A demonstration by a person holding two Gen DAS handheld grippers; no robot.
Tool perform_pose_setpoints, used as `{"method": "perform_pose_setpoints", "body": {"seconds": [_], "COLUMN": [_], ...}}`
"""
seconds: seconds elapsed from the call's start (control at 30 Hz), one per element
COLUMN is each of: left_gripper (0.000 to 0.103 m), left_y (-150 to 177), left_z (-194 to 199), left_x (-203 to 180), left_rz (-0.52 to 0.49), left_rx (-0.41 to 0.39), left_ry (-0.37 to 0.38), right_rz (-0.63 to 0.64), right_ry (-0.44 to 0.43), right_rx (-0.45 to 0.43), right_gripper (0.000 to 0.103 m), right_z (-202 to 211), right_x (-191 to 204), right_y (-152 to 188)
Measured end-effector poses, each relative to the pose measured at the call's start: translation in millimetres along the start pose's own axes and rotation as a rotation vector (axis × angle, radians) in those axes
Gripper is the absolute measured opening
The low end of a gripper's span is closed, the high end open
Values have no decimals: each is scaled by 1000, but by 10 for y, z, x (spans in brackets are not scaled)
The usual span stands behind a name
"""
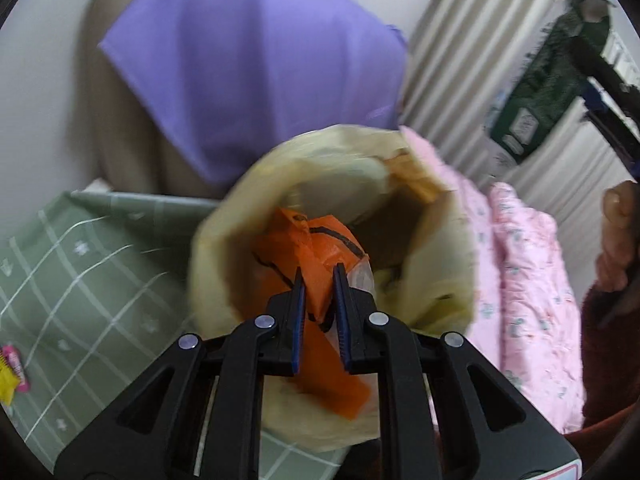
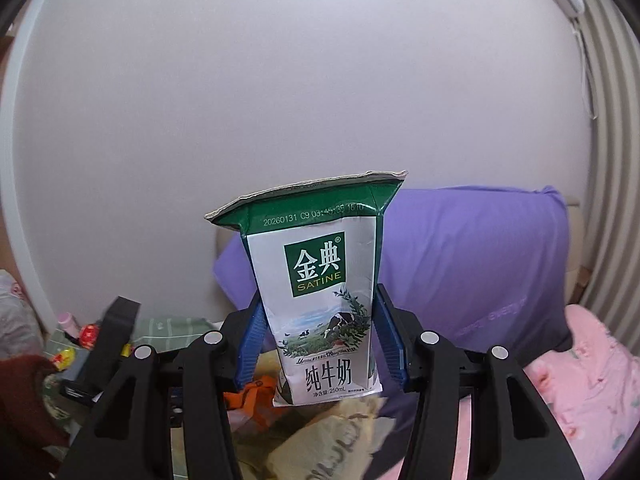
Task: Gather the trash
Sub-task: 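Carry the orange bag and milk carton with both tools to the yellow bag, then open both tools to drop the items into the yellow bag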
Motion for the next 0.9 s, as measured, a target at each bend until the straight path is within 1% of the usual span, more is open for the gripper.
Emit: {"method": "perform_pose_setpoints", "body": {"seconds": [0.03, 0.1, 0.13, 0.17, 0.23, 0.3, 0.4, 0.5, 0.57, 0.67, 0.7, 0.77, 0.8, 0.83, 0.87, 0.9], "left_gripper": [13, 13, 13, 13, 13, 13, 12, 12, 11, 11, 11, 11, 12, 16, 25, 30], "left_y": [4, 30, 58, 121, 230, 231, 104, -32, -120, -184, -191, -193, -184, -175, -169, -163], "left_z": [41, 49, 49, -39, -35, -23, -4, -52, -101, -152, -161, -154, -130, -96, -56, -10], "left_x": [-16, 100, 145, 168, 231, 226, 186, 134, 64, 30, 33, 40, 50, 67, 84, 112], "left_rz": [7, 26, 33, 36, 47, 61, 79, 86, 68, 59, 59, 67, 83, 102, 118, 135], "left_rx": [2, 9, 13, 16, 21, 14, -1, -24, -37, -43, -43, -43, -41, -40, -44, -54], "left_ry": [-21, -59, -74, -83, -89, -81, -80, -70, -72, -69, -67, -49, -25, -4, 14, 28], "right_rz": [-2, -12, -16, -19, -13, -15, -37, -45, -46, -49, -51, -52, -51, -51, -51, -51], "right_ry": [-24, -83, -98, -113, -120, -121, -104, -92, -86, -79, -77, -72, -70, -69, -70, -68], "right_rx": [11, 59, 79, 114, 162, 202, 247, 267, 272, 273, 273, 276, 279, 281, 283, 286], "right_gripper": [48, 48, 48, 48, 48, 48, 48, 48, 48, 49, 49, 49, 49, 49, 50, 50], "right_z": [-84, -311, -360, -472, -599, -663, -724, -715, -684, -659, -655, -650, -637, -635, -617, -593], "right_x": [38, 127, 137, 155, 186, 157, 72, 26, 32, -5, -15, -2, 4, 10, 19, 33], "right_y": [47, 216, 300, 423, 606, 781, 951, 1079, 1093, 1232, 1232, 1271, 1284, 1300, 1317, 1321]}}
Point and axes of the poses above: each gripper's, at about its wrist camera, not at the fingertips, and z roughly against the way its jaws point, x to its left, y to its underside, the point moved 6 cm from there along -z, roughly the way its jaws point, and after that the axes turned 5 degrees about -y, right-handed, at the moved point
